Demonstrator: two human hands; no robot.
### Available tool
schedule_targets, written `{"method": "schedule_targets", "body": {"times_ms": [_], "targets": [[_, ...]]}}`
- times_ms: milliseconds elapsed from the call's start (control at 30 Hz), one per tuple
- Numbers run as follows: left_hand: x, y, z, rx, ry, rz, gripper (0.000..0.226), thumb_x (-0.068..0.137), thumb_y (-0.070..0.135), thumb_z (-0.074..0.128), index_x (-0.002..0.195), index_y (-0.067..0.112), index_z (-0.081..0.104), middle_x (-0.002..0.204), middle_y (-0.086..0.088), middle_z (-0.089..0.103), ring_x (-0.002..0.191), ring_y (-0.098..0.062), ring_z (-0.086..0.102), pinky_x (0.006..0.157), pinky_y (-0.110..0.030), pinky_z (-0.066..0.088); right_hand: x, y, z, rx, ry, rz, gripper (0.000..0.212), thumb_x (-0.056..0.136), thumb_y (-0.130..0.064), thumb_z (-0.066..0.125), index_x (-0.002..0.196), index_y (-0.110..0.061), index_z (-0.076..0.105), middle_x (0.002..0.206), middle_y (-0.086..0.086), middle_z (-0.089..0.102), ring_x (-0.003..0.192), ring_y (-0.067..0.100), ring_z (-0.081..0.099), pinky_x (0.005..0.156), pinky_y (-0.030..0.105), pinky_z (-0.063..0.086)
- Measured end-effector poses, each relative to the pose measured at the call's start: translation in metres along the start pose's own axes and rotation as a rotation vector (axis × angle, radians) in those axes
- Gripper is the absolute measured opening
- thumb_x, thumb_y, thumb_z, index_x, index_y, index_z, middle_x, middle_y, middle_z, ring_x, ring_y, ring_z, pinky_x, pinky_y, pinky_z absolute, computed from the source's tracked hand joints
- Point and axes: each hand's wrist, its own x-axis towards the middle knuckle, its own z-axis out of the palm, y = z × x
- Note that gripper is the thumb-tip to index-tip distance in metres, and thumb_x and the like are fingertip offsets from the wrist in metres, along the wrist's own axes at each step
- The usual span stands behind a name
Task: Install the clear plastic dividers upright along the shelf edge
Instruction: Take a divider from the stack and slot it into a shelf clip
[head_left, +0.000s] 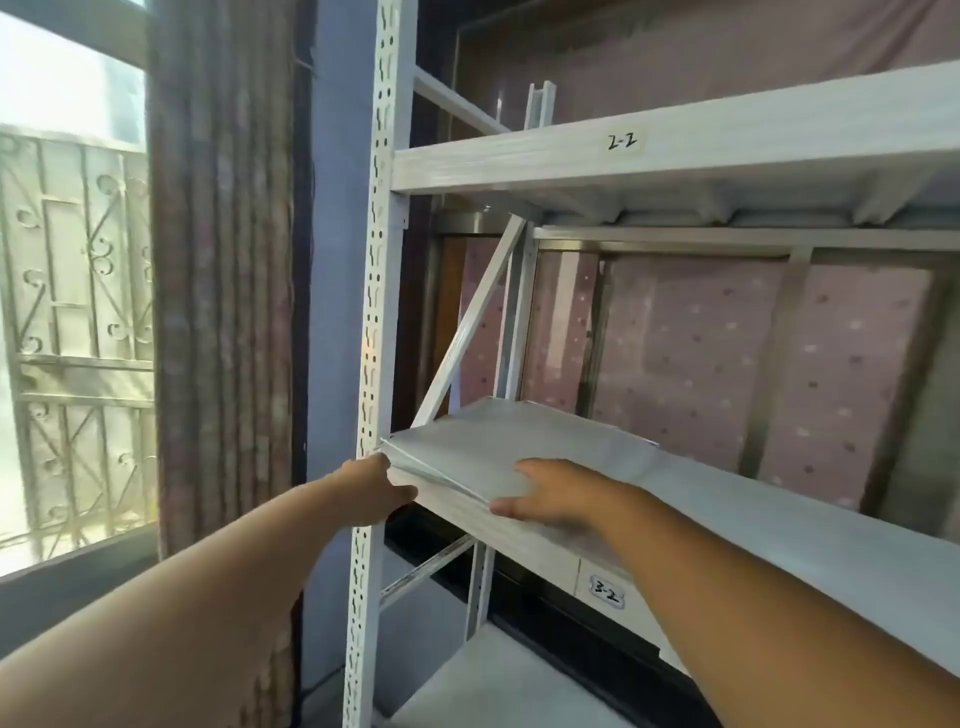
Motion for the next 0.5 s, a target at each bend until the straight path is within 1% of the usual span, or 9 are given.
{"method": "schedule_targets", "body": {"times_ms": [67, 133, 167, 200, 267, 300, 367, 400, 500], "targets": [[0.0, -0.006, 0.001, -0.116, 0.01, -0.017, 0.064, 0.104, 0.041, 0.062, 0.158, 0.015, 0.038, 0.129, -0.008, 0.063, 0.096, -0.02, 0.061, 0.076, -0.026, 0.052, 0.003, -0.008, 0.001, -0.071, -0.043, -0.005, 0.094, 0.086, -0.074, 0.066, 0.156, -0.015, 0.044, 0.158, 0.008, 0.049, 0.138, 0.029, 0.051, 0.111, 0.041, 0.044], [-0.002, -0.012, 0.004, -0.214, 0.008, -0.103, 0.061, 0.102, 0.046, 0.063, 0.151, 0.016, 0.043, 0.115, -0.005, 0.065, 0.096, -0.023, 0.068, 0.071, -0.03, 0.055, 0.002, -0.014, 0.001, -0.118, -0.074, -0.033, 0.083, 0.085, -0.069, 0.071, 0.147, -0.016, 0.052, 0.146, 0.008, 0.058, 0.125, 0.027, 0.059, 0.104, 0.041, 0.05], [-0.002, -0.014, 0.005, -0.284, -0.035, -0.17, 0.061, 0.101, 0.053, 0.062, 0.147, 0.017, 0.046, 0.112, -0.005, 0.064, 0.097, -0.025, 0.071, 0.068, -0.034, 0.059, 0.002, -0.016, 0.0, -0.121, -0.066, -0.052, 0.08, 0.086, -0.066, 0.072, 0.147, -0.017, 0.053, 0.144, 0.007, 0.059, 0.123, 0.027, 0.06, 0.103, 0.042, 0.052], [-0.003, -0.015, 0.006, -0.38, -0.088, -0.23, 0.063, 0.099, 0.059, 0.061, 0.144, 0.018, 0.048, 0.113, -0.005, 0.066, 0.097, -0.028, 0.074, 0.066, -0.038, 0.063, 0.0, -0.019, -0.001, -0.125, -0.052, -0.064, 0.08, 0.086, -0.062, 0.072, 0.15, -0.019, 0.051, 0.146, 0.007, 0.057, 0.124, 0.028, 0.059, 0.102, 0.042, 0.052], [-0.003, -0.011, 0.007, -0.557, -0.176, -0.277, 0.069, 0.095, 0.067, 0.062, 0.139, 0.015, 0.052, 0.115, -0.006, 0.073, 0.091, -0.03, 0.079, 0.063, -0.039, 0.066, -0.006, -0.018, -0.005, -0.126, -0.019, -0.091, 0.084, 0.085, -0.059, 0.071, 0.157, -0.024, 0.045, 0.15, 0.006, 0.055, 0.125, 0.028, 0.059, 0.097, 0.04, 0.053], [-0.003, -0.008, 0.007, -0.646, -0.205, -0.279, 0.071, 0.093, 0.067, 0.064, 0.137, 0.012, 0.054, 0.114, -0.009, 0.076, 0.088, -0.031, 0.082, 0.063, -0.04, 0.068, -0.01, -0.019, -0.006, -0.129, 0.002, -0.105, 0.086, 0.084, -0.059, 0.07, 0.159, -0.028, 0.042, 0.149, 0.005, 0.055, 0.122, 0.026, 0.061, 0.091, 0.037, 0.053], [-0.003, 0.005, 0.006, -0.863, -0.238, -0.252, 0.073, 0.088, 0.064, 0.073, 0.134, 0.01, 0.056, 0.113, -0.016, 0.078, 0.085, -0.035, 0.084, 0.069, -0.046, 0.07, -0.02, -0.017, -0.011, -0.11, 0.043, -0.129, 0.089, 0.08, -0.061, 0.067, 0.16, -0.037, 0.039, 0.143, 0.001, 0.06, 0.106, 0.019, 0.065, 0.077, 0.032, 0.051], [-0.005, 0.014, 0.004, -0.98, -0.252, -0.225, 0.076, 0.083, 0.063, 0.077, 0.133, 0.009, 0.057, 0.116, -0.02, 0.078, 0.085, -0.037, 0.084, 0.069, -0.047, 0.07, -0.025, -0.016, -0.016, -0.087, 0.068, -0.141, 0.089, 0.078, -0.062, 0.067, 0.16, -0.041, 0.038, 0.143, 0.0, 0.06, 0.103, 0.017, 0.064, 0.074, 0.031, 0.049], [-0.012, 0.04, 0.001, -1.196, -0.273, -0.138, 0.083, 0.074, 0.065, 0.079, 0.135, 0.013, 0.055, 0.122, -0.026, 0.075, 0.09, -0.04, 0.083, 0.065, -0.041, 0.069, -0.041, -0.007, -0.038, 0.009, 0.139, -0.142, 0.09, 0.076, -0.065, 0.065, 0.159, -0.05, 0.034, 0.156, -0.003, 0.052, 0.124, 0.021, 0.059, 0.084, 0.033, 0.049]]}}
